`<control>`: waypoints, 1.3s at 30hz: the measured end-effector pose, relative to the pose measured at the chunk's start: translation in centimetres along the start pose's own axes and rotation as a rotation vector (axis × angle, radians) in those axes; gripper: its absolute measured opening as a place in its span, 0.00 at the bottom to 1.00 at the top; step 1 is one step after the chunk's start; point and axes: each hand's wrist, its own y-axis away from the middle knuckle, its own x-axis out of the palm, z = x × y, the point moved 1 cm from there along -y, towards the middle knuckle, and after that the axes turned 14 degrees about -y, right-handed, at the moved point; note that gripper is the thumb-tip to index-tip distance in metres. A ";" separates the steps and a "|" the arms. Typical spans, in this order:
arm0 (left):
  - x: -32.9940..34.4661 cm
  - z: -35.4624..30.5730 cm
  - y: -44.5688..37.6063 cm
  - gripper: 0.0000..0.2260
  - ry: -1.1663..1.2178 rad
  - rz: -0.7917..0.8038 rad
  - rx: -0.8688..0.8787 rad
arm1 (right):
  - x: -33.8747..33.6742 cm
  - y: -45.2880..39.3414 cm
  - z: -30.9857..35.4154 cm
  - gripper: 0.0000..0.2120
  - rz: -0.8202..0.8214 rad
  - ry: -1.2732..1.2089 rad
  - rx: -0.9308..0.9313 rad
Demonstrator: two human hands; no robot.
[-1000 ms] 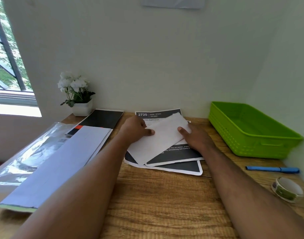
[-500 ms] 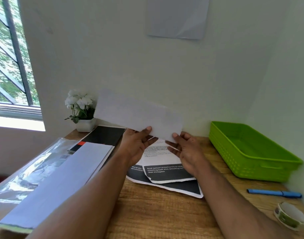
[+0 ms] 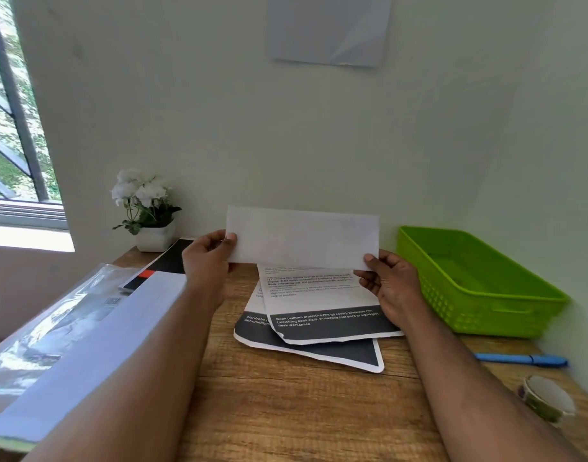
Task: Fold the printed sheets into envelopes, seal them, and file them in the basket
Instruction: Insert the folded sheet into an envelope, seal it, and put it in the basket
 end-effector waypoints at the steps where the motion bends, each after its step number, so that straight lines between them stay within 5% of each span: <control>1: -0.2 0.2 -0.3 0.14 -0.180 -0.008 0.076 | -0.2 -0.1 0.1 0.06 -0.018 0.025 -0.014; 6: -0.5 1.3 -0.2 0.23 -1.086 0.125 0.226 | -1.3 -0.3 0.0 0.23 -0.063 0.338 -0.084; 9: 0.1 1.8 1.0 0.16 -1.423 0.214 0.268 | -1.8 -0.2 0.1 0.14 0.013 1.003 -0.203; 13: 0.5 0.6 2.1 0.16 -1.746 0.075 0.355 | -1.0 0.0 0.0 0.22 0.212 1.608 -0.313; 15: 1.1 0.2 2.4 0.18 -1.748 0.015 0.458 | 0.0 0.2 -0.2 0.22 0.297 1.632 -0.371; 18: 2.5 1.3 2.4 0.24 -1.676 0.224 0.574 | 0.6 0.2 -1.2 0.25 0.427 1.635 -0.326; 23: 3.1 3.5 1.1 0.35 -1.676 0.578 0.303 | 0.3 -0.1 -3.1 0.33 0.521 1.716 0.045; 26: 3.0 3.4 1.4 0.36 -1.704 0.620 0.243 | 0.5 0.4 -2.6 0.30 0.517 1.671 0.040; 31: 3.7 2.5 3.6 0.29 -1.806 0.661 0.311 | 1.0 0.8 -1.5 0.21 0.364 1.568 -0.281; 35: 5.3 2.2 5.5 0.27 -1.827 0.696 0.493 | 0.9 1.1 -3.2 0.26 0.558 1.588 -0.072; 39: 5.9 2.8 6.1 0.26 -1.681 0.715 0.444 | 0.8 0.9 -3.9 0.27 0.598 1.717 -0.052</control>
